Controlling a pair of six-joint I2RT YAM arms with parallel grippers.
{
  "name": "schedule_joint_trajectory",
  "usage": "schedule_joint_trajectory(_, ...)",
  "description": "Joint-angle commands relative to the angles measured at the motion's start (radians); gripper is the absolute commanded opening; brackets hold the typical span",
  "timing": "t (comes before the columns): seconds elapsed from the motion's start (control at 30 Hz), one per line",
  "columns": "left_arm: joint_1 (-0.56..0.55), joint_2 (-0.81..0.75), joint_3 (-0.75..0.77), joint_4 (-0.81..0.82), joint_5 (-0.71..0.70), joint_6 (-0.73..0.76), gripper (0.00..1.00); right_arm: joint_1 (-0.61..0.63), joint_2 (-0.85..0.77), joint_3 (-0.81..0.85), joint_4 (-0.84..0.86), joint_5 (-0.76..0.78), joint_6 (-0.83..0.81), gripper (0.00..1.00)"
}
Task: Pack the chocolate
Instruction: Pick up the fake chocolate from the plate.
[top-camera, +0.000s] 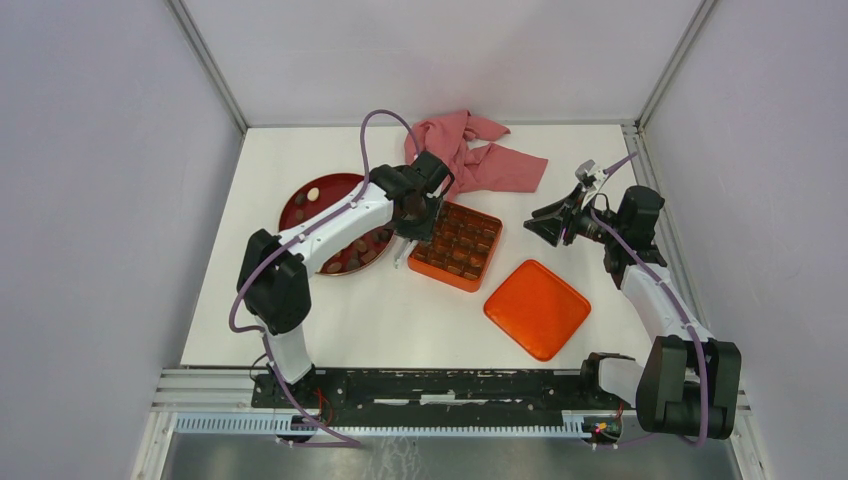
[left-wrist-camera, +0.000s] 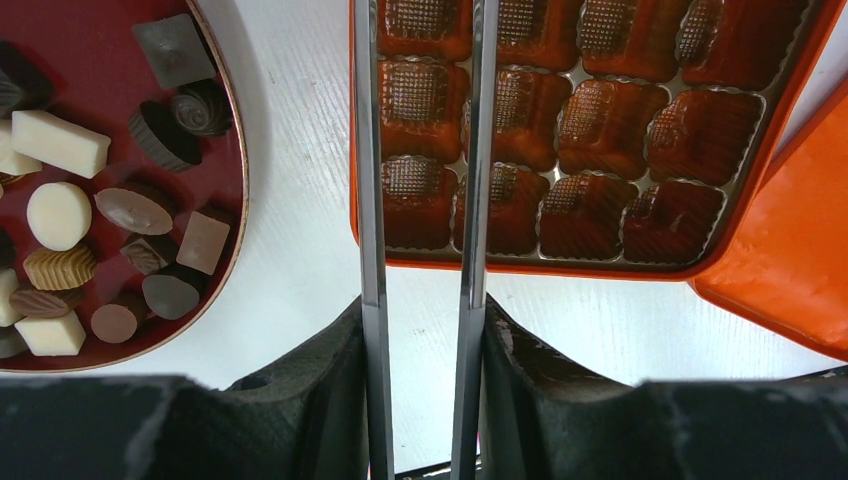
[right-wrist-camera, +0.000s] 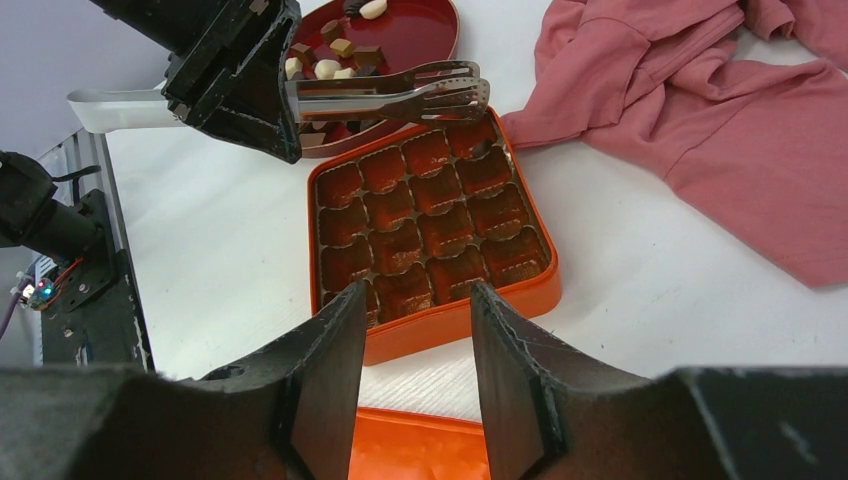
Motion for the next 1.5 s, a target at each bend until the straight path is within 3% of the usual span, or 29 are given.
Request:
schedule_joint_trajectory(0.0, -0.004, -0.001, 0.044, 0.004, -0.007, 0.042, 0.43, -0.002, -0.005, 0.043, 0.009, -0.003, -0.018, 0.48)
schedule_joint_trajectory(0.27, -0.004, -0.029, 0.051, 0.012, -0.024, 0.036, 0.40, -0.003, -0.005, 0.045, 0.007, -0.003, -0.020, 0.48)
schedule_joint_trajectory(0.37, 0.017, -0.092, 0.034, 0.045, 0.029, 0.030, 0.39, -0.002, -0.006, 0.048, 0.001, -0.003, -0.024, 0.48)
schedule_joint_trajectory(0.5, 0.144, -0.210, -0.002, 0.072, 0.241, 0.033, 0.38, -0.003, -0.005, 0.050, -0.003, -0.006, -0.025, 0.48)
schedule_joint_trajectory(0.67, 0.390, -0.341, -0.098, 0.026, 0.381, 0.098, 0.38, -0.003, -0.011, 0.048, 0.000, -0.009, -0.023, 0.48)
schedule_joint_trajectory(0.83, 0.505, -0.409, -0.207, -0.073, 0.206, 0.177, 0.38, -0.002, -0.026, 0.048, 0.000, -0.013, -0.021, 0.48)
schedule_joint_trajectory(1.03, 0.523, -0.426, -0.286, -0.097, 0.030, 0.187, 0.38, 0.007, -0.032, 0.049, 0.000, -0.022, -0.018, 0.48)
schedule_joint_trajectory(1.47, 0.492, -0.191, -0.179, -0.125, -0.030, 0.263, 0.39, 0.041, 0.019, 0.053, -0.003, -0.040, -0.009, 0.48)
